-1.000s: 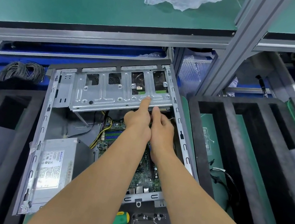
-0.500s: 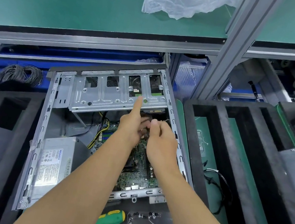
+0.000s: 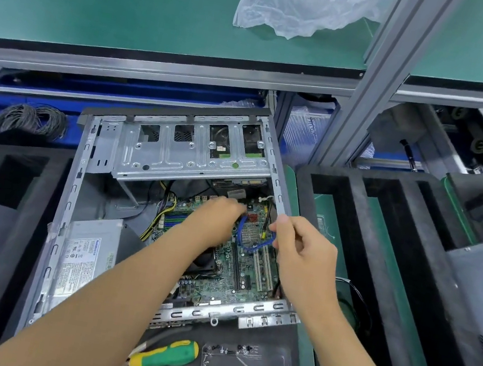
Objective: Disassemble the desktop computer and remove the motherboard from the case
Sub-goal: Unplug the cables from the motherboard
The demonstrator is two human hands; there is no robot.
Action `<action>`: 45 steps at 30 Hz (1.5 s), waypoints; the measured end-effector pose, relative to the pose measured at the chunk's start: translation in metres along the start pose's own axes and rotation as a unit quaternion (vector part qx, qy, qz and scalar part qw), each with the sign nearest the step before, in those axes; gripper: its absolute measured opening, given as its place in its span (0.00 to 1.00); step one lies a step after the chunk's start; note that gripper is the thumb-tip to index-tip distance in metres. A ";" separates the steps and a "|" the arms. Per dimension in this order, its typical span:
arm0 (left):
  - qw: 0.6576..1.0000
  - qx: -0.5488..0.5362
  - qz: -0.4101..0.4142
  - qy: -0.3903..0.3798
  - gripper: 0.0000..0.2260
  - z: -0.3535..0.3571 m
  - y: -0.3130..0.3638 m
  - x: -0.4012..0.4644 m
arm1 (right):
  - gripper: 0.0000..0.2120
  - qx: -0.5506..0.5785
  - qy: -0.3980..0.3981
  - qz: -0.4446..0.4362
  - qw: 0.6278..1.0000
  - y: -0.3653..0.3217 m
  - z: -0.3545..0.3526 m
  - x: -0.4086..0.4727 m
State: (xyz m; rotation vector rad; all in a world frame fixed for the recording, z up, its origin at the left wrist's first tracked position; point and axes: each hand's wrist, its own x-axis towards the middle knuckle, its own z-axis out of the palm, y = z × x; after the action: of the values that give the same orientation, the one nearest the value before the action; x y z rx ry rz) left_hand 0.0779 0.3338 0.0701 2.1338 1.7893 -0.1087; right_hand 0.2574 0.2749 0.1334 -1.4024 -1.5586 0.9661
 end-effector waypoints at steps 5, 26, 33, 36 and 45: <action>0.997 0.061 0.029 -0.035 0.06 -0.002 0.001 0.029 | 0.17 0.026 0.006 0.000 1.000 0.003 0.000 -0.002; 0.998 0.028 0.059 0.001 0.04 0.008 0.009 0.031 | 0.12 0.009 0.007 -0.031 0.999 0.007 0.002 0.000; 0.997 -0.035 0.057 0.039 0.10 0.008 0.011 0.014 | 0.10 -0.001 -0.004 -0.032 0.999 0.007 0.001 0.001; 0.992 -0.069 0.086 0.069 0.11 0.003 0.012 0.006 | 0.10 0.011 -0.005 -0.028 1.000 0.005 0.000 0.001; 0.952 -0.235 0.032 0.194 0.03 -0.046 0.026 -0.039 | 0.01 0.019 -0.058 -0.053 0.997 -0.008 0.001 -0.002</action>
State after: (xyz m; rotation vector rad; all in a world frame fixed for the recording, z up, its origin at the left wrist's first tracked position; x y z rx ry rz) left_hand 0.0873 0.3086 0.1299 1.9416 1.7142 0.7279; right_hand 0.2540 0.2720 0.1401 -1.2431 -1.6743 1.0217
